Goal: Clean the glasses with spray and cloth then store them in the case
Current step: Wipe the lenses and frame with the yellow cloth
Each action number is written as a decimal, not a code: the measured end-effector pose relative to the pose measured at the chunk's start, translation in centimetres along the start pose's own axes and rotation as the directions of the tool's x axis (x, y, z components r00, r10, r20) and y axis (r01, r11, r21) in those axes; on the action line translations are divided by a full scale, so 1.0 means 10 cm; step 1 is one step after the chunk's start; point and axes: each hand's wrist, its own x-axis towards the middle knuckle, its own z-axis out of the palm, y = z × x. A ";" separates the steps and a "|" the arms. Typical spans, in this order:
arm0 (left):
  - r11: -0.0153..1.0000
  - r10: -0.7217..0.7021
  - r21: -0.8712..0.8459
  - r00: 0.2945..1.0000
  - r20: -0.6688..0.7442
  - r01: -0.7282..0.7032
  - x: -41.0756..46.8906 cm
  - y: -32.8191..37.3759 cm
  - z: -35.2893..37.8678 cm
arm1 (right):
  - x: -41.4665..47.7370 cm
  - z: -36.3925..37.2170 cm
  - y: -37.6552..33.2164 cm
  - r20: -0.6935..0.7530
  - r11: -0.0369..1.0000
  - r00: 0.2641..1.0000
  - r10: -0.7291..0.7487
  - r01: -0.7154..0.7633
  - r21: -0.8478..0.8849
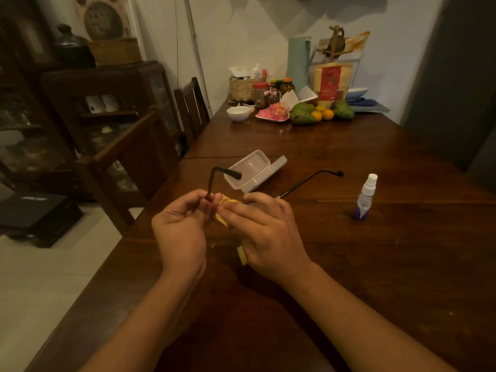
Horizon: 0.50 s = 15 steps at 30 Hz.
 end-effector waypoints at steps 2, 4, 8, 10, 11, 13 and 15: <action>1.000 0.006 0.015 1.000 -0.011 -0.006 0.00 -0.02 0.01 | 0.00 0.02 0.01 -0.015 0.999 1.000 -0.019 0.020 0.042; 0.999 0.014 0.030 0.999 -0.043 -0.013 0.03 -0.04 0.00 | -0.01 0.04 0.07 -0.077 0.997 0.997 -0.019 0.024 0.068; 0.998 0.034 0.049 0.994 -0.103 -0.029 0.11 -0.06 -0.06 | -0.04 0.05 0.17 -0.137 0.966 0.984 0.113 -0.077 0.245; 0.998 0.026 0.051 0.991 -0.128 -0.020 0.14 -0.06 -0.10 | -0.03 0.05 0.21 -0.181 0.921 0.950 0.255 -0.182 0.344; 0.998 0.023 0.053 0.990 -0.136 -0.016 0.16 -0.07 -0.11 | -0.02 0.04 0.23 -0.198 0.902 0.931 0.308 -0.219 0.373; 0.999 0.018 0.050 0.989 -0.144 -0.011 0.17 -0.06 -0.13 | -0.02 0.04 0.25 -0.199 0.880 0.907 0.372 -0.276 0.386; 1.000 0.003 0.027 0.990 -0.139 0.000 0.17 -0.06 -0.12 | -0.02 0.04 0.24 -0.135 0.876 0.907 0.398 -0.333 0.349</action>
